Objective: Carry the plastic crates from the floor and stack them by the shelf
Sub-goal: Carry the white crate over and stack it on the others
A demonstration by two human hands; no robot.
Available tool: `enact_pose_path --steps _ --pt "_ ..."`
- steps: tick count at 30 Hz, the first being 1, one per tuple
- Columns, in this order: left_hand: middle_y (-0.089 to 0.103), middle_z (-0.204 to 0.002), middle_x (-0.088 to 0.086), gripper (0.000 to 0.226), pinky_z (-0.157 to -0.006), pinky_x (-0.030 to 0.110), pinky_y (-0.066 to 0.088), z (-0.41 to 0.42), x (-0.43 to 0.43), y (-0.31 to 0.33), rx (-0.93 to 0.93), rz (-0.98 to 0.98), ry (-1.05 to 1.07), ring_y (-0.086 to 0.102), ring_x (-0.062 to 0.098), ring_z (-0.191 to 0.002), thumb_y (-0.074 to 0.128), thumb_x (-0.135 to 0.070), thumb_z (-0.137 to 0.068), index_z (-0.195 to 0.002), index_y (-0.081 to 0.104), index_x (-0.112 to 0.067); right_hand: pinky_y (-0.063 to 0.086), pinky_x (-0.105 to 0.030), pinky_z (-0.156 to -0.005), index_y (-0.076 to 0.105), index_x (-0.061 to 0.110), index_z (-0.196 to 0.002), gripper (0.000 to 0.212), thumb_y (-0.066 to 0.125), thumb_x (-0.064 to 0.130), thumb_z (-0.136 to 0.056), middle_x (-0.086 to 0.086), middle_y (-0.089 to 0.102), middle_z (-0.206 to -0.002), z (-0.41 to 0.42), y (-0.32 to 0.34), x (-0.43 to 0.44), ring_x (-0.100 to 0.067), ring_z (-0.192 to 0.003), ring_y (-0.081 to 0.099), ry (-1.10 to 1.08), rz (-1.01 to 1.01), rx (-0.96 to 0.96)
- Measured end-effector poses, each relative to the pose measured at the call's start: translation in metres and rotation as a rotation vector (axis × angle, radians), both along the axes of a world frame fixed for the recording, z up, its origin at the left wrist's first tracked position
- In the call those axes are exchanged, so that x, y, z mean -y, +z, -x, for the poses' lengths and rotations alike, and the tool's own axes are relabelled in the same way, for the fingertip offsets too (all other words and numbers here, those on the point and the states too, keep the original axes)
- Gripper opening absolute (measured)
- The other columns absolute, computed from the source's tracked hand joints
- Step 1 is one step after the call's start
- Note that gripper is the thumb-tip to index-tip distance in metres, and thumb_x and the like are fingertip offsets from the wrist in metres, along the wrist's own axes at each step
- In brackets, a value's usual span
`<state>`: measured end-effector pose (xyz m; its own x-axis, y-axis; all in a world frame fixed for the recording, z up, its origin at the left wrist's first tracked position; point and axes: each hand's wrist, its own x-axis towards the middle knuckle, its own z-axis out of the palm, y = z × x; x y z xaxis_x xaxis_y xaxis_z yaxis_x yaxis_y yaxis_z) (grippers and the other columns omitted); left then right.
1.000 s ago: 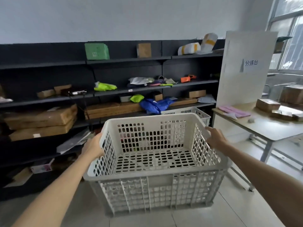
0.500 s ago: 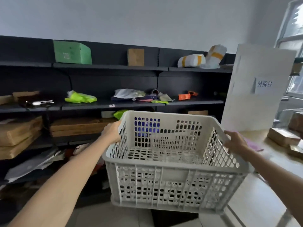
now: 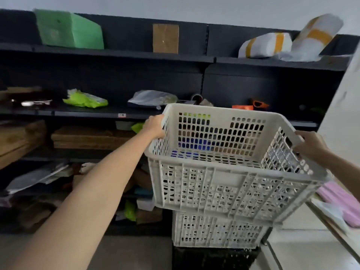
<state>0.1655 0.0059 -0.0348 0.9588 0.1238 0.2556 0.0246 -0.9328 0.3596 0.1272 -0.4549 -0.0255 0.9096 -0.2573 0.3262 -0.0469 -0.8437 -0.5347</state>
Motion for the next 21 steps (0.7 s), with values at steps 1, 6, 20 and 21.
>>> enact_pose_path --steps 1,6,20,21 --pt "0.058 -0.127 0.013 0.084 -0.088 0.040 0.049 -0.014 0.011 -0.001 -0.003 0.006 0.012 0.053 0.033 -0.119 0.078 -0.003 -0.064 -0.139 0.044 -0.022 0.037 -0.020 -0.049 0.059 0.003 -0.124 0.052 0.067 -0.008 -0.075 -0.017 0.060 -0.075 -0.020 -0.001 0.013 -0.013 -0.047 0.049 0.003 0.013 0.001" --pt "0.057 -0.130 0.014 0.097 -0.088 0.039 0.052 -0.066 0.048 -0.026 -0.063 -0.022 0.088 0.055 0.033 -0.120 0.079 -0.009 -0.065 -0.147 0.032 -0.026 0.043 -0.027 -0.062 0.053 0.014 -0.133 0.060 0.068 0.001 -0.076 -0.021 0.065 -0.094 -0.099 -0.012 0.049 -0.021 -0.056 0.054 0.029 0.065 -0.065" --pt "0.058 -0.127 0.015 0.102 -0.072 0.038 0.052 -0.136 0.070 -0.097 -0.194 -0.020 0.219 0.061 0.037 -0.107 0.078 -0.011 -0.069 -0.150 0.020 -0.033 0.056 -0.034 -0.057 0.046 0.015 -0.139 0.065 0.055 -0.006 -0.078 -0.023 0.066 -0.113 -0.211 -0.098 0.075 -0.029 -0.067 0.066 0.109 0.075 -0.228" --pt "0.059 -0.125 0.015 0.102 -0.069 0.037 0.051 -0.136 0.071 -0.103 -0.201 -0.024 0.211 0.061 0.037 -0.105 0.078 -0.012 -0.068 -0.149 0.020 -0.035 0.056 -0.035 -0.059 0.045 0.015 -0.139 0.065 0.055 -0.006 -0.078 -0.023 0.065 -0.113 -0.214 -0.102 0.077 -0.030 -0.068 0.066 0.111 0.086 -0.233"
